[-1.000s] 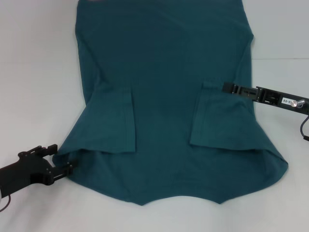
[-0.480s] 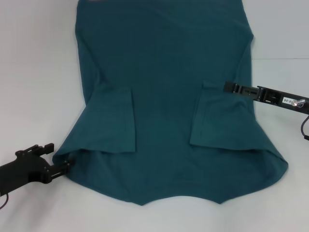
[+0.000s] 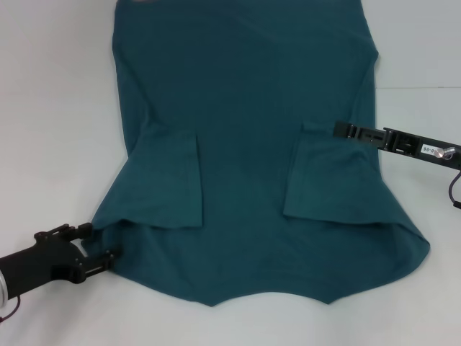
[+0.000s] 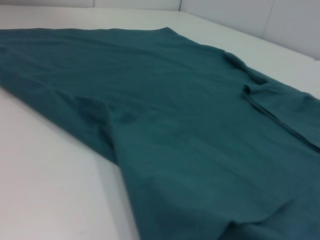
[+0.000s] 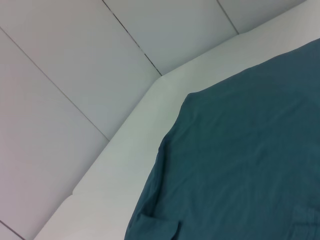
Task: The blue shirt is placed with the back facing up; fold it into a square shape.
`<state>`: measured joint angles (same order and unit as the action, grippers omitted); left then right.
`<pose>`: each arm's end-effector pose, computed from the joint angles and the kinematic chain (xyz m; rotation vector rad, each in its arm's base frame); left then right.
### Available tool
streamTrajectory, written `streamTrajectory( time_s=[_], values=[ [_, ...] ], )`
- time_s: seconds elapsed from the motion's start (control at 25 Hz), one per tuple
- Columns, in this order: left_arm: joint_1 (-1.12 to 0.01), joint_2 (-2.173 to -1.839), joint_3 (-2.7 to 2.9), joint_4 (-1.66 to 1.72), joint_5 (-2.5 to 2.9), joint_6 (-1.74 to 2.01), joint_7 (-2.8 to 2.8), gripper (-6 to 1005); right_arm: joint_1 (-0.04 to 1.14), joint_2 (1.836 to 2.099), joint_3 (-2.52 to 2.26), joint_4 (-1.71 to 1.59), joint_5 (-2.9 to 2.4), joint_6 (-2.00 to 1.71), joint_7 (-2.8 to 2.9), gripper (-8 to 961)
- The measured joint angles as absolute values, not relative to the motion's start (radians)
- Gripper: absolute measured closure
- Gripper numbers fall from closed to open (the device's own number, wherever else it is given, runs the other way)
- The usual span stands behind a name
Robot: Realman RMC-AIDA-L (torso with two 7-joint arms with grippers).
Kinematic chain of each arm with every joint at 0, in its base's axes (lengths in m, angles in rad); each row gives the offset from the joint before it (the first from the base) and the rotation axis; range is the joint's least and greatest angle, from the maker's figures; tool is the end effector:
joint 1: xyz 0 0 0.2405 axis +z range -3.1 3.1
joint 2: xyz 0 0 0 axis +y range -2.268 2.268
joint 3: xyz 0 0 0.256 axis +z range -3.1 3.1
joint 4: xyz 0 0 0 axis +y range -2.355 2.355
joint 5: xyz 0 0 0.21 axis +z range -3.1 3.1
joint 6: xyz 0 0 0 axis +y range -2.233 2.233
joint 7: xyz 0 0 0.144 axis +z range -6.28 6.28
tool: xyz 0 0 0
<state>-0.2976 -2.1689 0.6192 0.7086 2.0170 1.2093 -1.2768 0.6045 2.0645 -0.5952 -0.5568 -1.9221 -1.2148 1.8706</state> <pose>-0.3554 0.2888 -0.0102 -2.3166 -0.8541 -0.4043 0.2764 0.3853 0.0118 -2.1883 1.3462 0.8418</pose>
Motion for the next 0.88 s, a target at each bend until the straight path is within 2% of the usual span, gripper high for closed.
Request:
streamTrajectory(
  time_s=[0.88],
  values=[
    [-0.289, -2.169, 0.604, 0.78, 2.01, 1.278, -1.29, 232, 0.6, 2.063, -0.595, -0.557, -1.913, -1.215, 1.871, 34]
  ],
)
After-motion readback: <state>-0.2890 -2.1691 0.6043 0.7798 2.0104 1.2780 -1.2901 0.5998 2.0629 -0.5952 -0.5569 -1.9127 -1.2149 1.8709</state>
